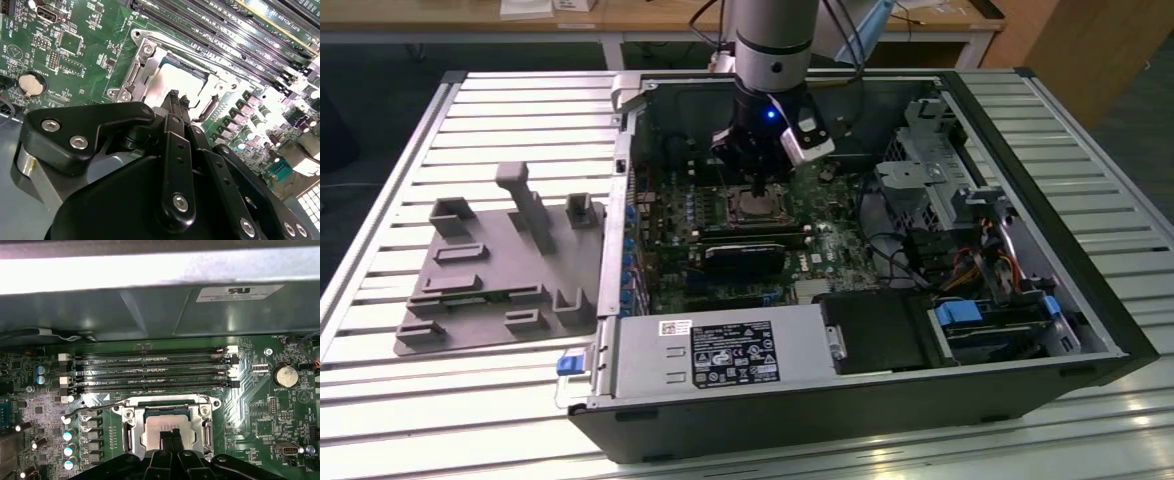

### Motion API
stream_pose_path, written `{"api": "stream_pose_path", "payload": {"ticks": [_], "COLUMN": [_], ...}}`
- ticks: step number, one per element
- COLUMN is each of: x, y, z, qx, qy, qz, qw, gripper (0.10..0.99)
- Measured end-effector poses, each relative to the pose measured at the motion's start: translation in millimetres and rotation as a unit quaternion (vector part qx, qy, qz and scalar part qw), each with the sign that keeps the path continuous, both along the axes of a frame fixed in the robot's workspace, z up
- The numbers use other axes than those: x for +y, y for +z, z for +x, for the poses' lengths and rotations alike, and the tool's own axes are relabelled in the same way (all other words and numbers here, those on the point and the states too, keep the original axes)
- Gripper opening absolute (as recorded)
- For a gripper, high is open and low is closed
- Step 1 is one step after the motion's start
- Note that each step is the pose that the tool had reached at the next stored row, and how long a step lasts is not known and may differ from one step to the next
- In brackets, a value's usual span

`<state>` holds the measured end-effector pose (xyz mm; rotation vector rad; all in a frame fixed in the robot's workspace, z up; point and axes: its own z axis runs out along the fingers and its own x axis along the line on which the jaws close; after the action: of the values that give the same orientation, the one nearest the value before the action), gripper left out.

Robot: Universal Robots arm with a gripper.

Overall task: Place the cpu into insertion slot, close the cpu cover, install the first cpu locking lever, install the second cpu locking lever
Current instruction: 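Close the cpu cover, then install the first cpu locking lever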

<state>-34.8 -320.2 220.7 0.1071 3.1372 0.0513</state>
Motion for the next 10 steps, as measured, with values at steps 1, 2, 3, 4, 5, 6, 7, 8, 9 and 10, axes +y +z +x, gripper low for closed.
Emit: {"api": "stream_pose_path", "payload": {"ticks": [1,2,3,4,5,6,7,8,9,10], "x": [0.0,0.0,0.0,0.0,0.0,0.0,0.0,0.0,0.0,0.0], "y": [0.0,0.0,0.7,1.2,1.2,1.3,1.3,1.3,1.4,1.4], "z": [0.0,0.0,0.0,0.0,0.0,0.0,0.0,0.0,0.0,0.0], "qx": [0.0,-0.0001,0.0,0.0,0.0,0.0,0.0,0.0,0.0,0.0], "qy": [0.0,0.0,0.0,0.0,0.0,0.0,0.0,0.0,0.0,0.0], "qz": [0.0001,0.0002,0.0,0.0,0.0,0.0,0.0,0.0,0.0,0.0], "qw": [1.0,1.0,1.0,1.0,1.0,1.0,1.0,1.0,1.0,1.0], "gripper": [0.102,0.102,0.102,0.102,0.102,0.102,0.102,0.102,0.102,0.102]}}
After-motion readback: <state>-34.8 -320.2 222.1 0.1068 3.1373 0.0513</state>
